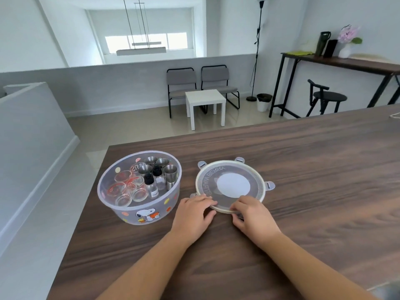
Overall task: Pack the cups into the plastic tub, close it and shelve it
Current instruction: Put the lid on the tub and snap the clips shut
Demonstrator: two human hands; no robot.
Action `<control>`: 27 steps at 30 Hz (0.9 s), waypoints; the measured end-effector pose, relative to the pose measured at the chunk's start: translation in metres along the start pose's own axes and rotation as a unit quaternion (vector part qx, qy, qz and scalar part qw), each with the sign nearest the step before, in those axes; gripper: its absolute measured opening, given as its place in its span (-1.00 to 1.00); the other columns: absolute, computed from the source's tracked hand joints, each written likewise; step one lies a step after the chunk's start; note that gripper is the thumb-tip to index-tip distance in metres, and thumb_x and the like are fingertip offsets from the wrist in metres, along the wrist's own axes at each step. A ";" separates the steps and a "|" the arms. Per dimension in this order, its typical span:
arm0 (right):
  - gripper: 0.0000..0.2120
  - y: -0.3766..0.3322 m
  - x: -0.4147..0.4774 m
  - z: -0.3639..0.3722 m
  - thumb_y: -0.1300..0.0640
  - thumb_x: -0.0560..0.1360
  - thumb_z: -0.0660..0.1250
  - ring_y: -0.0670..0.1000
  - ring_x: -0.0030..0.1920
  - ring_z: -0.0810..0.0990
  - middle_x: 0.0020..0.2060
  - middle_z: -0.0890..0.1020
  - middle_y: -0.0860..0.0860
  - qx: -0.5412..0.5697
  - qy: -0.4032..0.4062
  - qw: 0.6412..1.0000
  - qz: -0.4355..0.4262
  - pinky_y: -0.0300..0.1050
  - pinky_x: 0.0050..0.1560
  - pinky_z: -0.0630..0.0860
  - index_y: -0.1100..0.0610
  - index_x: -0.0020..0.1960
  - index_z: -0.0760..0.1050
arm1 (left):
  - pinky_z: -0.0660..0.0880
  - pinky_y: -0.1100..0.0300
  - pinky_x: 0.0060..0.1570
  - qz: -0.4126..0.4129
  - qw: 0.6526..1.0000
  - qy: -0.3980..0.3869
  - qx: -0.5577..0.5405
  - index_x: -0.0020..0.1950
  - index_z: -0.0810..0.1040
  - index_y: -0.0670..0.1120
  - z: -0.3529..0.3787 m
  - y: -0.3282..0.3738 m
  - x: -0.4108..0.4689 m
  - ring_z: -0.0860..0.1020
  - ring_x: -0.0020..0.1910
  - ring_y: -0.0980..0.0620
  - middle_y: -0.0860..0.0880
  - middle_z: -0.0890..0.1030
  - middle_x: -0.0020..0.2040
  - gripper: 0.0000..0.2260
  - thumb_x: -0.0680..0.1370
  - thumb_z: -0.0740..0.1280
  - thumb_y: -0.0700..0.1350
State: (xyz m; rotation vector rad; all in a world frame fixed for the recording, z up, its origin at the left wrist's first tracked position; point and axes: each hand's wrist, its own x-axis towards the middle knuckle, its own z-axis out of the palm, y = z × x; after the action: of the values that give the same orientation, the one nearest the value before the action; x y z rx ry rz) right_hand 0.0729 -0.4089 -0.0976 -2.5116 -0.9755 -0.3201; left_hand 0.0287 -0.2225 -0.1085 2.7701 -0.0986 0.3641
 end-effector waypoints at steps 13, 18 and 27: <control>-0.80 -0.005 0.057 -0.106 0.32 0.36 0.47 0.03 -0.08 0.54 -0.15 0.65 0.09 -0.024 0.243 0.963 -0.110 -0.15 -0.02 0.36 0.21 -0.02 0.62 | 0.50 0.11 -0.16 -0.006 0.959 0.167 -0.229 -0.21 0.56 -0.01 -0.081 0.049 0.052 0.56 -0.25 0.05 0.08 0.61 -0.30 -0.93 0.41 0.43 -0.14; -0.49 -0.013 0.084 -0.131 0.17 0.46 0.40 -0.05 0.25 0.32 0.24 0.50 0.09 0.043 0.284 0.958 -0.016 -0.11 0.27 0.23 0.09 0.37 0.36 | 0.45 0.43 -0.29 -0.079 0.908 0.197 -0.362 -0.22 0.59 0.00 -0.140 0.030 0.051 0.62 -0.28 0.18 0.08 0.68 -0.29 -0.92 0.42 0.44 -0.15; -0.45 -0.056 0.117 -0.079 0.02 0.43 0.43 -0.02 0.07 0.56 0.11 0.58 -0.05 0.390 0.108 0.900 0.163 -0.04 0.08 0.54 0.00 0.36 0.32 | 0.58 0.19 -0.39 -0.272 0.714 0.210 -0.609 -0.14 0.57 -0.13 -0.195 -0.057 0.000 0.65 -0.30 0.10 0.01 0.70 -0.29 -0.99 0.47 0.36 -0.21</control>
State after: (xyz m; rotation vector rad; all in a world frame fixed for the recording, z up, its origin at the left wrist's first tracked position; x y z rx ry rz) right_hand 0.1149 -0.3401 0.0313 -1.7982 -0.4406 -0.0698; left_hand -0.0114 -0.1018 0.0497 1.2518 0.4332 0.4967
